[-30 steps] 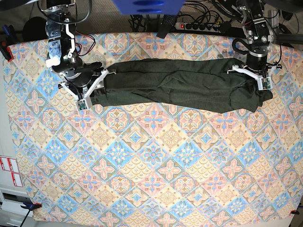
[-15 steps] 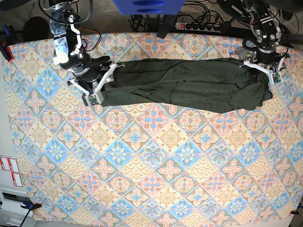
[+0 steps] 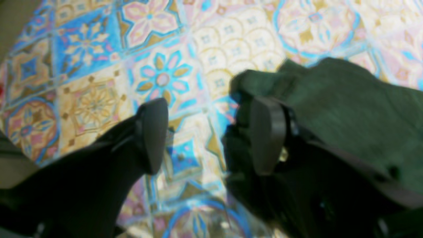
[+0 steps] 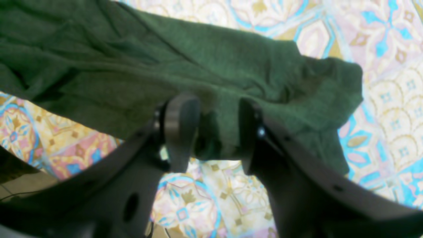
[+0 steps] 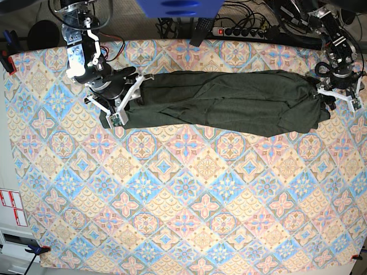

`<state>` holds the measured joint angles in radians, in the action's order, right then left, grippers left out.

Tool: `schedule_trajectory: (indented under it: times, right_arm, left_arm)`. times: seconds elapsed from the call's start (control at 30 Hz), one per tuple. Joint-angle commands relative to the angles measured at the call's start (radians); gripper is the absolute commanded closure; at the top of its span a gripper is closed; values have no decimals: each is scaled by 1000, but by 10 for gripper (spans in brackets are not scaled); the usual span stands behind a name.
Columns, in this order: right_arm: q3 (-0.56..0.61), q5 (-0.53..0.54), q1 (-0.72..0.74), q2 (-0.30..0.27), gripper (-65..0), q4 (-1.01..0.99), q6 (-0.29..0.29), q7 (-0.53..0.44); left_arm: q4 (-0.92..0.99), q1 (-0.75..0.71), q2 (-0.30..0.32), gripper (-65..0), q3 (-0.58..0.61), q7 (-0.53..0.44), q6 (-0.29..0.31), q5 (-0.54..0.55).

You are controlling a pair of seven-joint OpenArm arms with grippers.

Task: Fold the T-shirt properly
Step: 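Grasp the strip end with the left gripper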

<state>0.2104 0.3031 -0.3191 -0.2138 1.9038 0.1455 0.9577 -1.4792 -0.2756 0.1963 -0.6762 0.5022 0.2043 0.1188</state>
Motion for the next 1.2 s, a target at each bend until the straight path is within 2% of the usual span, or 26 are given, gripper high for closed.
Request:
schedule_trajectory:
  times: [0.0,0.2,0.37,0.6,0.7,0.8,0.93,1.07,1.17]
  right_arm:
    - [-2,8,5,-5,-229,20,1,-16]
    - [-2,8,8,-5,-229,20,1,-13]
    - [-2,8,11,-5,-229,20,1,-13]
    - [-12,8,13,-5,-231,20,1,-13]
    - [-6,8,41,-5,-231,20,1,-13]
    - [-6,9,68,-3,-231,16,1,-13]
    - [-4,9,71,-3,-232,15,1,-13]
    - [-4,9,71,-3,-232,15,1,-13]
    - [-4,9,70,-3,-232,15,1,-13]
  left_arm:
    - [21,17,27,-394,-3,-9,1,2]
    - [142,100,48,-398,29,-10,4,-1]
    - [142,100,58,-394,109,-10,8,2]
    - [140,85,64,-394,112,-7,11,2]
    - [127,71,105,-394,114,34,68,18]
    - [71,66,130,-394,114,112,120,112]
    - [41,65,190,-393,114,201,129,212]
    - [41,65,239,-393,121,217,129,259]
    - [47,66,280,-394,184,217,129,261]
